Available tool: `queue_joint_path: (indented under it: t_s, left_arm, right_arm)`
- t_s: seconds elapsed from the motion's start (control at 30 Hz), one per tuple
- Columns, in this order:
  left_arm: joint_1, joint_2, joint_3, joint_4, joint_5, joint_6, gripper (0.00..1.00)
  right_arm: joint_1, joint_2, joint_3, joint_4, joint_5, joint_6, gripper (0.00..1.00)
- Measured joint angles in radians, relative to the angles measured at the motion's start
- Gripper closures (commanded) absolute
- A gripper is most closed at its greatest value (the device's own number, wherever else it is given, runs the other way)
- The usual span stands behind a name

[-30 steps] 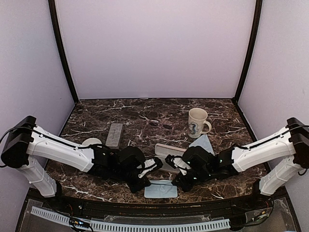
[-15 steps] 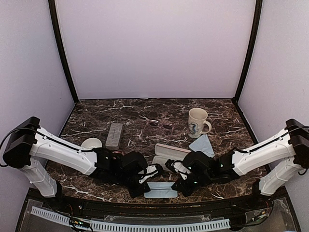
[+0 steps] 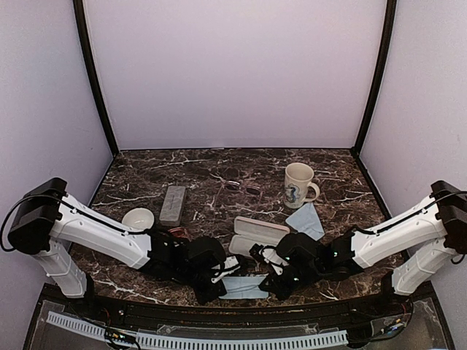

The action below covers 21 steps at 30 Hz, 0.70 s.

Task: Organize the sunglasses
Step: Fold the glasses cleaning cloth at the center of the board.

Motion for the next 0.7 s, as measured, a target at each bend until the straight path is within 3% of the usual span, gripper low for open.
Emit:
queue_joint_path:
  t_s: [0.7]
  left_arm:
    - [-0.031, 0.000, 0.002, -0.024, -0.013, -0.011, 0.78]
  right_arm:
    - [0.046, -0.044, -0.042, 0.008, -0.010, 0.053, 0.77]
